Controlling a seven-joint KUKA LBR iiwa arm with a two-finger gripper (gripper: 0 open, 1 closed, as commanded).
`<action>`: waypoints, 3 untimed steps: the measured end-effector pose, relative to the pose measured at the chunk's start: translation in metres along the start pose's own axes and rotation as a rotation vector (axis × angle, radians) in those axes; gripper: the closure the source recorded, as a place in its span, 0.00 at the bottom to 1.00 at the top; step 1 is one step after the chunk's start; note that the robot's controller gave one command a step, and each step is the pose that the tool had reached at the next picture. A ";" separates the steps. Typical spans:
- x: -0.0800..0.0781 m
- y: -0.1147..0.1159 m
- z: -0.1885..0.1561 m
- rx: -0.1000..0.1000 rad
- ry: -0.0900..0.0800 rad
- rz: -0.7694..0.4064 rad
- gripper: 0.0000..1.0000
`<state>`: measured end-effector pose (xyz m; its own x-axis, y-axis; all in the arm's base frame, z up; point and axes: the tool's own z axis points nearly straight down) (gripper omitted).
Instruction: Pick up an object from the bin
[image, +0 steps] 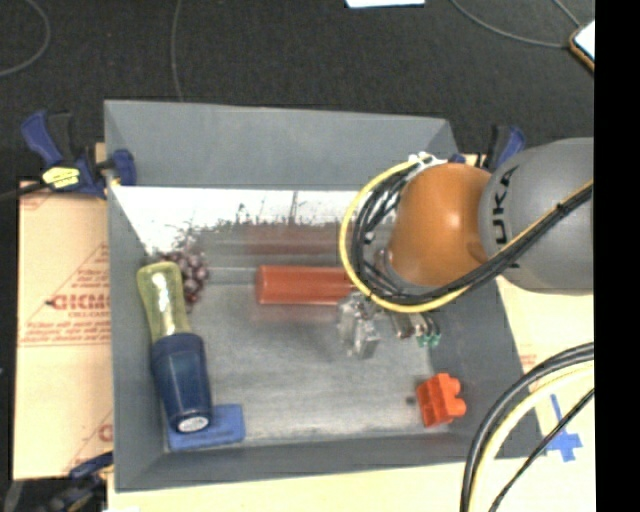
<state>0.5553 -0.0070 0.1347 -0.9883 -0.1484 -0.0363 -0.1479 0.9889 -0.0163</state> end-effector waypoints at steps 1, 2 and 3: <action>0.000 0.000 0.000 0.000 0.000 -0.001 1.00; -0.082 0.033 0.055 -0.002 0.015 -0.043 0.00; -0.083 0.032 0.054 -0.002 0.013 -0.042 0.00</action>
Offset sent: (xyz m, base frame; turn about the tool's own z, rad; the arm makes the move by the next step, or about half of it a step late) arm 0.0817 0.0441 -0.0500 -0.0386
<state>0.6344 0.0366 0.0830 -0.9816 -0.1895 -0.0223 -0.1892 0.9818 -0.0157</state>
